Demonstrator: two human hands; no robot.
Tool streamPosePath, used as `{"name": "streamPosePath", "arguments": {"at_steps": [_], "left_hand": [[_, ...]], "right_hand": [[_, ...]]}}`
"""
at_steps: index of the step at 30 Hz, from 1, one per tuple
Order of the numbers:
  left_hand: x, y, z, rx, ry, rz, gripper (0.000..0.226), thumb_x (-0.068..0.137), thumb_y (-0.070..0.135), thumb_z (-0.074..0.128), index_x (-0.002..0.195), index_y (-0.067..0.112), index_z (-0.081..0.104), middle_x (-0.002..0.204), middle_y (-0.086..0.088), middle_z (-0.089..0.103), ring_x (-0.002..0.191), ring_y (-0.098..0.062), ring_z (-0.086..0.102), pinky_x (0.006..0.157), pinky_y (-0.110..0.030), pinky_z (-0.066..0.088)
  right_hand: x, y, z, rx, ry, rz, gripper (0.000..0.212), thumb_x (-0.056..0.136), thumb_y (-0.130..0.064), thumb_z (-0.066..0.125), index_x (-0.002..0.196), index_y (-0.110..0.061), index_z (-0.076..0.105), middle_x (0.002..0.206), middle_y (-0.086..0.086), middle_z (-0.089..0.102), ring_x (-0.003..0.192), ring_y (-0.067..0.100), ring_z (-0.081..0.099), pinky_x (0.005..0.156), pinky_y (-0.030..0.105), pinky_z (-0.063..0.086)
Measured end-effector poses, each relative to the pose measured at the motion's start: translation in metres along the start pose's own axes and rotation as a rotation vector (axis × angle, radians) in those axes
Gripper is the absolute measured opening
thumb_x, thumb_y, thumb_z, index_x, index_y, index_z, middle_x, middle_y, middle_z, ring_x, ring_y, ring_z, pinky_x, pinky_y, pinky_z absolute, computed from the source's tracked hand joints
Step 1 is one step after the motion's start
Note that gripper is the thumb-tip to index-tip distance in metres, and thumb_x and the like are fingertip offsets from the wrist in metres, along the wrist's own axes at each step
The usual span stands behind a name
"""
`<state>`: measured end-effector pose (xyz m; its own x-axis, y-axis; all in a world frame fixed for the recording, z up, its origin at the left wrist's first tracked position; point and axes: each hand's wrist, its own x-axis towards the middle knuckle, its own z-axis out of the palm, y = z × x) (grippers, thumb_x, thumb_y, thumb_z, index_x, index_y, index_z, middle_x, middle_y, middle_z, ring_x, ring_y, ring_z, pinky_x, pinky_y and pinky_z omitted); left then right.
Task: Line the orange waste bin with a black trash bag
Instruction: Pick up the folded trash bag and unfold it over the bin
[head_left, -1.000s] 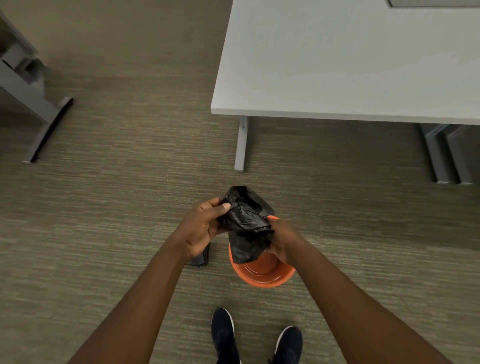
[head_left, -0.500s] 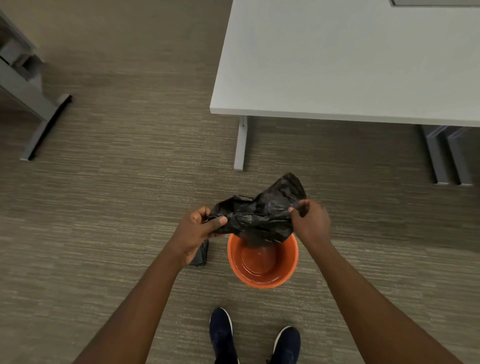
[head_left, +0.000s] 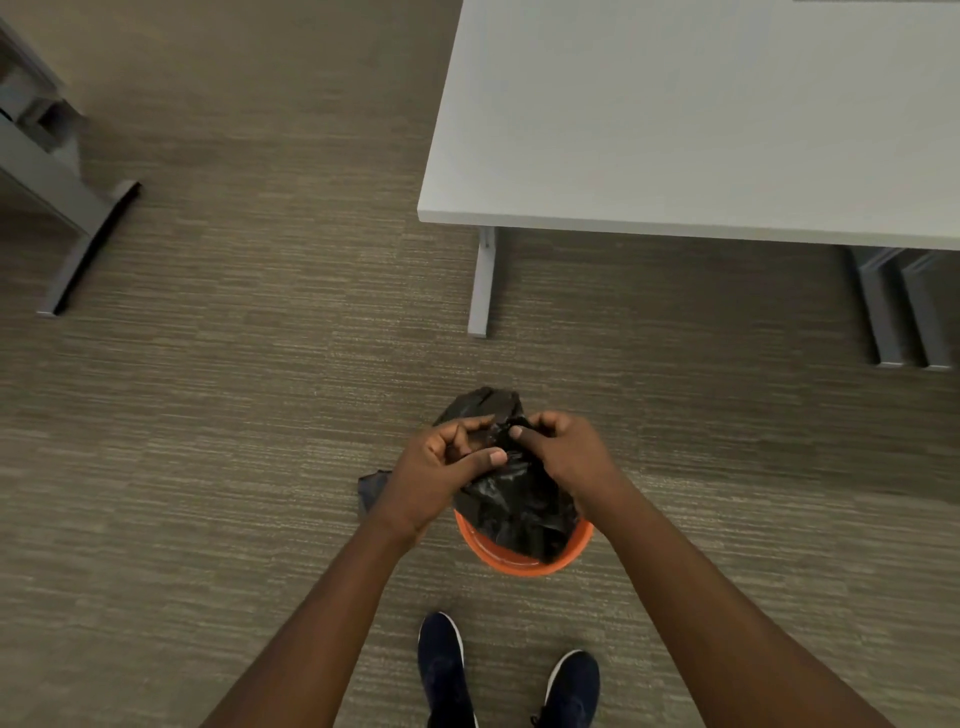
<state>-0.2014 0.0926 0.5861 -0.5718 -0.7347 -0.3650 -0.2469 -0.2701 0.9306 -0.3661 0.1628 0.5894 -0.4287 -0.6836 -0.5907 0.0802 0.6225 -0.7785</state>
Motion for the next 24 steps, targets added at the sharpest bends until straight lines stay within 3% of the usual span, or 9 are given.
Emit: {"name": "streamPosePath", "arguments": {"at_steps": [3, 5, 7, 9, 11, 14, 17, 20, 24], "left_hand": [[0.000, -0.009, -0.003, 0.020, 0.089, -0.046, 0.038, 0.090, -0.003, 0.069, 0.064, 0.010, 0.045, 0.096, -0.005, 0.077, 0.091, -0.007, 0.072, 0.082, -0.022, 0.057], [-0.002, -0.015, -0.006, 0.101, 0.061, -0.093, 0.042, 0.092, 0.000, 0.067, 0.061, 0.014, 0.042, 0.061, 0.007, 0.060, 0.060, 0.000, 0.056, 0.063, -0.015, 0.045], [-0.002, -0.019, -0.009, 0.159, -0.060, -0.187, 0.044, 0.094, 0.006, 0.065, 0.059, 0.018, 0.042, 0.052, 0.010, 0.045, 0.050, 0.000, 0.044, 0.056, -0.016, 0.038], [-0.001, -0.018, -0.009, 0.144, -0.138, -0.249, 0.036, 0.095, 0.014, 0.067, 0.063, 0.017, 0.050, 0.056, 0.009, 0.054, 0.055, -0.003, 0.054, 0.058, -0.018, 0.045], [0.001, -0.012, -0.006, 0.077, -0.113, -0.281, 0.030, 0.093, 0.038, 0.070, 0.080, 0.012, 0.062, 0.074, 0.000, 0.068, 0.073, -0.014, 0.067, 0.068, -0.027, 0.055], [0.008, -0.005, -0.002, 0.053, -0.060, -0.355, 0.068, 0.080, 0.078, 0.056, 0.108, 0.017, 0.071, 0.094, -0.002, 0.075, 0.085, -0.018, 0.070, 0.075, -0.033, 0.056], [0.017, -0.001, -0.001, 0.053, -0.064, -0.454, 0.082, 0.075, 0.088, 0.046, 0.112, 0.022, 0.075, 0.104, -0.005, 0.077, 0.095, -0.024, 0.071, 0.083, -0.038, 0.054], [0.025, -0.001, 0.000, 0.031, -0.108, -0.543, 0.062, 0.086, 0.066, 0.064, 0.113, 0.011, 0.077, 0.112, -0.015, 0.078, 0.105, -0.030, 0.073, 0.098, -0.046, 0.056], [0.031, -0.009, 0.005, 0.092, -0.017, -0.580, 0.034, 0.093, 0.006, 0.068, 0.125, -0.003, 0.066, 0.120, -0.027, 0.071, 0.113, -0.037, 0.068, 0.103, -0.048, 0.053]], "right_hand": [[0.005, 0.010, -0.005, 0.016, 0.111, -0.053, 0.009, 0.092, -0.022, 0.071, 0.083, -0.021, 0.072, 0.087, 0.007, 0.078, 0.088, 0.028, 0.075, 0.088, 0.052, 0.058], [0.007, 0.016, -0.008, 0.076, 0.155, -0.081, 0.009, 0.093, -0.018, 0.069, 0.085, -0.021, 0.071, 0.088, 0.005, 0.078, 0.087, 0.025, 0.075, 0.087, 0.053, 0.060], [0.010, 0.020, -0.009, 0.127, 0.172, -0.095, 0.009, 0.094, -0.015, 0.067, 0.093, -0.023, 0.071, 0.094, 0.006, 0.077, 0.092, 0.024, 0.074, 0.088, 0.052, 0.060], [0.011, 0.023, -0.010, 0.144, 0.178, -0.098, 0.008, 0.093, -0.016, 0.069, 0.098, -0.022, 0.070, 0.099, 0.007, 0.075, 0.097, 0.025, 0.073, 0.090, 0.051, 0.060], [0.010, 0.024, -0.010, 0.133, 0.169, -0.115, 0.007, 0.092, -0.018, 0.072, 0.096, -0.023, 0.069, 0.096, 0.006, 0.074, 0.095, 0.023, 0.071, 0.090, 0.048, 0.059], [0.000, 0.019, -0.006, -0.016, 0.067, -0.239, 0.013, 0.089, -0.019, 0.074, 0.088, -0.028, 0.064, 0.086, -0.007, 0.069, 0.084, 0.012, 0.066, 0.084, 0.038, 0.055], [-0.017, 0.018, 0.008, -0.242, -0.102, -0.471, 0.016, 0.087, -0.014, 0.067, 0.093, -0.029, 0.064, 0.094, -0.008, 0.068, 0.093, 0.011, 0.064, 0.088, 0.028, 0.050], [-0.036, 0.028, 0.027, -0.385, -0.276, -0.575, 0.022, 0.085, -0.007, 0.062, 0.094, -0.026, 0.068, 0.105, -0.005, 0.065, 0.096, 0.007, 0.063, 0.085, 0.013, 0.046], [-0.045, 0.047, 0.037, -0.432, -0.353, -0.563, 0.019, 0.087, -0.010, 0.063, 0.100, -0.019, 0.073, 0.108, -0.006, 0.065, 0.100, 0.004, 0.061, 0.087, 0.017, 0.047]]}}
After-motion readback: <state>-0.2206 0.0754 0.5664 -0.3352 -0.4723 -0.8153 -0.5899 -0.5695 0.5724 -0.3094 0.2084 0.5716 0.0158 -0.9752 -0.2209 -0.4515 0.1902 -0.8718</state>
